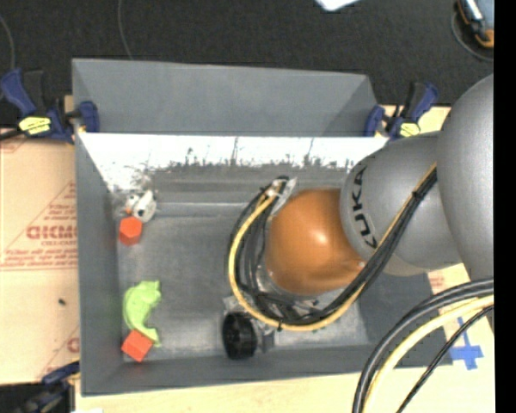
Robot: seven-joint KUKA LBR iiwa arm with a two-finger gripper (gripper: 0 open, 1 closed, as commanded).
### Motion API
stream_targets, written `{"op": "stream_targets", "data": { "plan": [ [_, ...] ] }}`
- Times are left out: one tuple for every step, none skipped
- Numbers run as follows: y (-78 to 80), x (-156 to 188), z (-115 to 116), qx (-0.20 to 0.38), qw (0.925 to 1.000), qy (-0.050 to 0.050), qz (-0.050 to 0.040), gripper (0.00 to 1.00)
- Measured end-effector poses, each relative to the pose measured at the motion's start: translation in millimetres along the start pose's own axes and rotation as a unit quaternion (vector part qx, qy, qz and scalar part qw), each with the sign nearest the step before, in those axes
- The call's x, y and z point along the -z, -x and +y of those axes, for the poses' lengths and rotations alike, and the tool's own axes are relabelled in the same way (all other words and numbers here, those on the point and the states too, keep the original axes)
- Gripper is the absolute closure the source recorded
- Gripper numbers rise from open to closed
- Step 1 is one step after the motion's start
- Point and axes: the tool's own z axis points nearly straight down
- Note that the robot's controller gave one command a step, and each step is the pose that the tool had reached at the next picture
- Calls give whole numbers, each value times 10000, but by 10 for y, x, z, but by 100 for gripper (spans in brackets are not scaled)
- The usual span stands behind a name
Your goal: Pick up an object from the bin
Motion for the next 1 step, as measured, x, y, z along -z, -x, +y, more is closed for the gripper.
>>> {"op": "stream_targets", "data": {
  "plan": [
    [6,4,-5,-14,10000,-4,-6,100]
  ]
}}
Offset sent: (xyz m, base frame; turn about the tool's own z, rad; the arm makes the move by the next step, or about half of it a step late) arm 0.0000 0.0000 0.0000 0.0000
